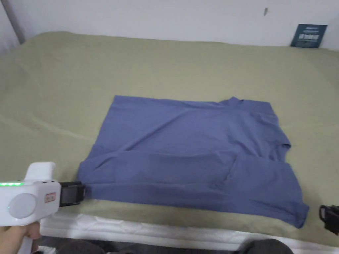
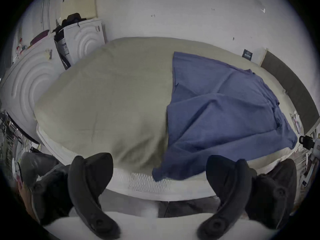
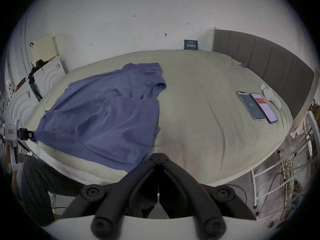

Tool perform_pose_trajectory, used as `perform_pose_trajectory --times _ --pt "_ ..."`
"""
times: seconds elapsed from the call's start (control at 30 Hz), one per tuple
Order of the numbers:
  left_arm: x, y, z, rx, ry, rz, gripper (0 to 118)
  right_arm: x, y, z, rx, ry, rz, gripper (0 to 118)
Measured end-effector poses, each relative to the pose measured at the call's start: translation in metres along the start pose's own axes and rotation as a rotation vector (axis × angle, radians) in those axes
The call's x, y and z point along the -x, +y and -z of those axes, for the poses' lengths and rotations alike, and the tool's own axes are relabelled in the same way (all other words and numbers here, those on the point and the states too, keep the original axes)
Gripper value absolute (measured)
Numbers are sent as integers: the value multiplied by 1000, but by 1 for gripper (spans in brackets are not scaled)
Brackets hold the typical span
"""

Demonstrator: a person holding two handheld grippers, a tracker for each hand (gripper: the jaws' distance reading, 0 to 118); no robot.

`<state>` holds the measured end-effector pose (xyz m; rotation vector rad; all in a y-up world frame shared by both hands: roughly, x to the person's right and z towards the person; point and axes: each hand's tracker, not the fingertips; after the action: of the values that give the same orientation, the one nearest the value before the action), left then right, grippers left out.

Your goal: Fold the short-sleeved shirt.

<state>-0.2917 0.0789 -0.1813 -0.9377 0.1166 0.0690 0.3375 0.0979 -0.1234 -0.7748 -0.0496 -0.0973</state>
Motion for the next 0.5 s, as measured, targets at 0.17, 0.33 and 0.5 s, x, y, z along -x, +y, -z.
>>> perform_pose_trajectory --times 0.17,0.33,0.5 --pt "-13 -6 11 41 -18 24 3 10 1 3 12 27 -24 22" --pt "-22 -10 8 29 -27 20 3 16 0 23 53 88 -51 107" --pt "-21 -5 4 23 -36 -1 3 32 3 35 129 92 -81 4"
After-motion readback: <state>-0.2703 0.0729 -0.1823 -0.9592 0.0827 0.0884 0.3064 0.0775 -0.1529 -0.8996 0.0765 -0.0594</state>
